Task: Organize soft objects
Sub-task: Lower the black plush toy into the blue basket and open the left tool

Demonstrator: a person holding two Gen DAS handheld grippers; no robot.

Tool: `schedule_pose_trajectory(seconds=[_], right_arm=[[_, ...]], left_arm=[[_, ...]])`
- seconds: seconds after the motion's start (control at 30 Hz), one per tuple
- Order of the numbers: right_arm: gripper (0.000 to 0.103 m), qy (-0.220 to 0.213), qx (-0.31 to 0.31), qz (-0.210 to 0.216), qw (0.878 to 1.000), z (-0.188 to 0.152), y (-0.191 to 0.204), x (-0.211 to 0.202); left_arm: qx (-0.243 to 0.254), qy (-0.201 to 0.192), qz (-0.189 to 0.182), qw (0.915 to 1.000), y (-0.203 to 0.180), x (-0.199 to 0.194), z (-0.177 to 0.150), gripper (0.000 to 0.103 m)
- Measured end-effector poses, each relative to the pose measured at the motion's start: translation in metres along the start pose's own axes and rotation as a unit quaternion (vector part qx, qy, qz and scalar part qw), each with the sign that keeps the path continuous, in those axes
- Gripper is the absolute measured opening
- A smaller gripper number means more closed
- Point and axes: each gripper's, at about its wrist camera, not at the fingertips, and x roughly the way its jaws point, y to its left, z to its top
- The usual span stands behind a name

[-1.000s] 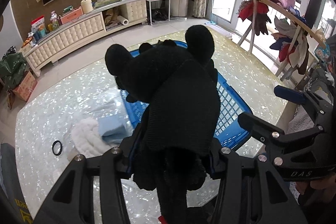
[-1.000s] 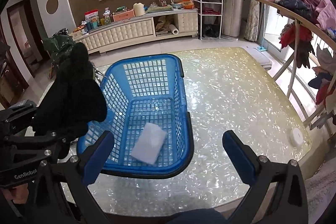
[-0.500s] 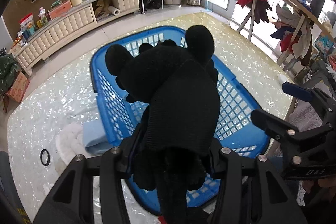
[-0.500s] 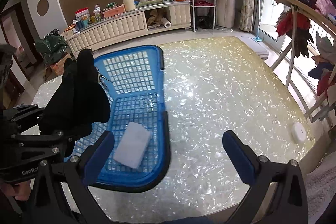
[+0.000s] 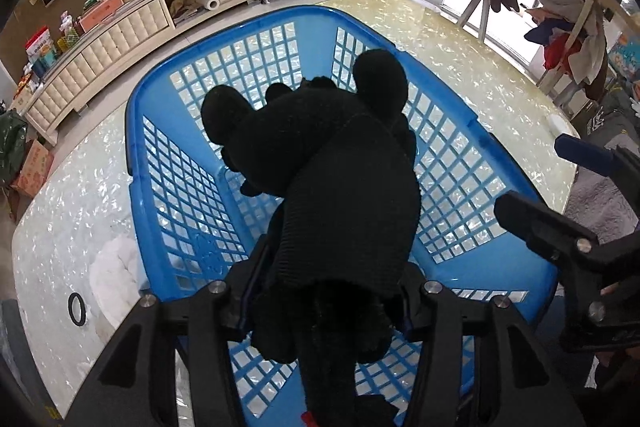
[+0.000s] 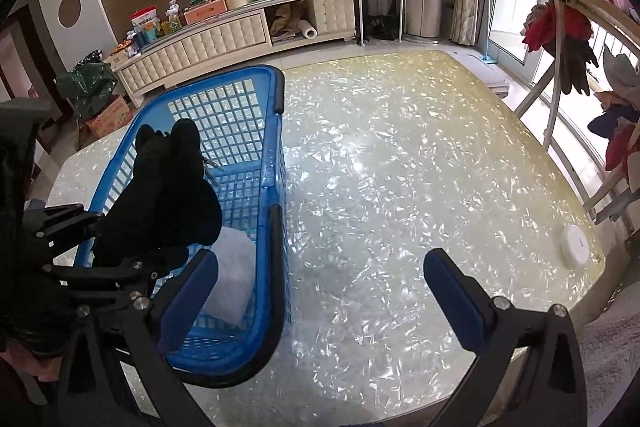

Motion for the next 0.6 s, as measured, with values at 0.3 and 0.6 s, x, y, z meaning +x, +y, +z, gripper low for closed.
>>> schedule_pose_trajectory(seconds=[0.3, 0.6], right_arm=[[0.103, 0.0, 0.004, -0.004, 1.0, 0.002, -0.004, -0.004], [0.103, -0.006, 0.007, -0.009, 1.0, 0.003, -0.005, -0.012]], left_arm=[[0.001, 0.006, 0.005, 1.0, 0.002, 0.004, 0.008, 0.063], [-0.01, -0.002, 0.003, 0.9999, 0.006, -0.006, 0.006, 0.076]])
